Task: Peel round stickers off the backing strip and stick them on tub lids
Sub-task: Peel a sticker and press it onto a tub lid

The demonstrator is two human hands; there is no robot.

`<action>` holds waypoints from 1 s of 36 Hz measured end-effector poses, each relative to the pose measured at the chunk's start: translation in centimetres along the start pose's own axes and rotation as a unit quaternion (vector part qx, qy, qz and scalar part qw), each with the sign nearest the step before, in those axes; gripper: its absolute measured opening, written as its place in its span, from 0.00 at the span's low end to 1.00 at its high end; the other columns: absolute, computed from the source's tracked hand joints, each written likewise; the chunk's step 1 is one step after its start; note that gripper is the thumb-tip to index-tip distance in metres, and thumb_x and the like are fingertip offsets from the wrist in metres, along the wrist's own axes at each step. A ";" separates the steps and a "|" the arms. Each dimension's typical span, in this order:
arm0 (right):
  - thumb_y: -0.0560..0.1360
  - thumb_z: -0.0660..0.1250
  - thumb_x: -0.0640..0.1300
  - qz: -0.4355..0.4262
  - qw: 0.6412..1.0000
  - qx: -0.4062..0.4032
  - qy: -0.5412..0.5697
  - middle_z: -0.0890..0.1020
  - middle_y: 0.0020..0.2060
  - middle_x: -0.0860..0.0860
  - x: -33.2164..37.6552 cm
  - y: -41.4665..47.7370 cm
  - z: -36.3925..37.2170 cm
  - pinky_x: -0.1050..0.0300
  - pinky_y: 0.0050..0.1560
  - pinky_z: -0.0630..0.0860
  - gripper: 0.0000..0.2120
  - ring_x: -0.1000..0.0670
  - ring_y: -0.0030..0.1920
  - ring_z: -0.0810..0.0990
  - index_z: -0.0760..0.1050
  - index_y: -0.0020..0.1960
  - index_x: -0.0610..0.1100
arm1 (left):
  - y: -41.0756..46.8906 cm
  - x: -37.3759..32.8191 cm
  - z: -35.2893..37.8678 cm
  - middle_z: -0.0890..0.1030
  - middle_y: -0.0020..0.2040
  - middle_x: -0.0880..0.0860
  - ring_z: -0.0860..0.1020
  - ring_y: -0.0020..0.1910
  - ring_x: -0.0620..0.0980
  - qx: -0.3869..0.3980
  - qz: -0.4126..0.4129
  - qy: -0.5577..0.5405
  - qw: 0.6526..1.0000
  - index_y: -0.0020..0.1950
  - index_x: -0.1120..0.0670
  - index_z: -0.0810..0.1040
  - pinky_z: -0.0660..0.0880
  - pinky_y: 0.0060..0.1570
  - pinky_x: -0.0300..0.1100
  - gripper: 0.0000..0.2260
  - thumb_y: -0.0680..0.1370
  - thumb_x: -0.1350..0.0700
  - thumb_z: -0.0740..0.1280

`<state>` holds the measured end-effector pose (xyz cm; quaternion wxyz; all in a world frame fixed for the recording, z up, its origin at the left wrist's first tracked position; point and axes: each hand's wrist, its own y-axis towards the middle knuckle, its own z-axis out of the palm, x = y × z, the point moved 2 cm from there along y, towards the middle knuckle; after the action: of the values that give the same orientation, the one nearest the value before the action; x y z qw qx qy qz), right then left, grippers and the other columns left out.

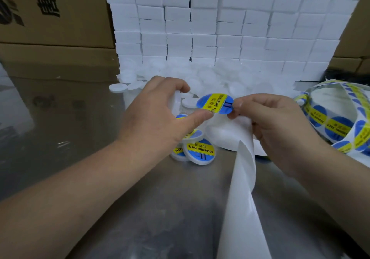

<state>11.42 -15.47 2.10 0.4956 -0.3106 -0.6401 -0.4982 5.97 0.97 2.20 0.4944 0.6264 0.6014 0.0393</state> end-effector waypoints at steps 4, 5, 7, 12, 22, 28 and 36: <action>0.70 0.67 0.35 0.014 1.000 -0.005 -0.007 0.81 0.26 0.50 0.1 -0.2 0.2 0.67 0.26 0.72 0.12 0.55 0.27 0.77 0.79 0.29 0.44 | 0.2 0.2 0.2 0.68 0.44 0.37 0.65 0.46 0.34 0.004 0.011 0.030 0.999 0.49 0.41 0.68 0.61 0.38 0.32 0.18 0.62 0.39 0.66; 0.70 0.67 0.35 0.012 1.000 -0.009 -0.018 0.81 0.26 0.50 0.1 -0.2 0.2 0.68 0.26 0.71 0.12 0.55 0.26 0.77 0.79 0.29 0.44 | 0.2 0.2 0.3 0.68 0.45 0.38 0.64 0.47 0.33 0.005 0.012 0.038 0.999 0.49 0.41 0.67 0.59 0.38 0.32 0.18 0.62 0.39 0.65; 0.70 0.67 0.36 0.006 0.999 -0.012 -0.033 0.80 0.26 0.51 0.2 -0.3 0.2 0.69 0.25 0.70 0.12 0.57 0.25 0.76 0.78 0.29 0.45 | 0.3 0.4 0.5 0.67 0.45 0.38 0.65 0.47 0.35 0.004 0.007 0.037 0.999 0.49 0.41 0.67 0.59 0.39 0.31 0.16 0.64 0.41 0.65; 0.71 0.66 0.37 -0.003 0.999 -0.039 -0.031 0.80 0.25 0.52 0.3 -0.1 -0.2 0.69 0.25 0.69 0.12 0.57 0.25 0.75 0.78 0.30 0.45 | 0.8 1.1 0.4 0.74 0.44 0.41 0.73 0.40 0.37 -0.031 -0.129 -0.111 0.985 0.46 0.44 0.72 0.69 0.38 0.32 0.06 0.75 0.56 0.62; 0.72 0.64 0.34 0.013 0.997 0.070 0.015 0.79 0.26 0.52 0.2 -0.5 0.8 0.67 0.28 0.72 0.17 0.55 0.28 0.76 0.78 0.28 0.46 | 1.1 0.6 0.2 0.72 0.33 0.54 0.66 0.29 0.49 0.059 -0.333 -0.535 0.774 0.41 0.57 0.76 0.60 0.31 0.40 0.24 0.79 0.43 0.47; 0.70 0.65 0.33 -0.005 0.998 0.063 0.026 0.79 0.25 0.52 0.6 -0.7 0.7 0.71 0.24 0.67 0.11 0.58 0.23 0.74 0.77 0.31 0.43 | 1.5 0.8 0.5 0.75 0.35 0.51 0.70 0.32 0.46 0.010 -0.331 -0.483 0.811 0.44 0.56 0.77 0.67 0.30 0.36 0.12 0.76 0.64 0.54; 0.66 0.66 0.36 -0.017 0.994 0.097 0.038 0.78 0.24 0.53 0.7 -0.9 0.9 0.73 0.24 0.66 0.05 0.60 0.23 0.73 0.78 0.32 0.42 | 1.6 1.2 1.2 0.80 0.42 0.54 0.77 0.37 0.47 0.003 -0.302 -0.494 0.815 0.47 0.55 0.76 0.75 0.30 0.33 0.07 0.78 0.63 0.60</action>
<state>10.13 -14.98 2.43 0.5385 -0.2309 -0.6713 -0.4539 8.18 1.59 2.02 0.7103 0.3499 0.4352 -0.4284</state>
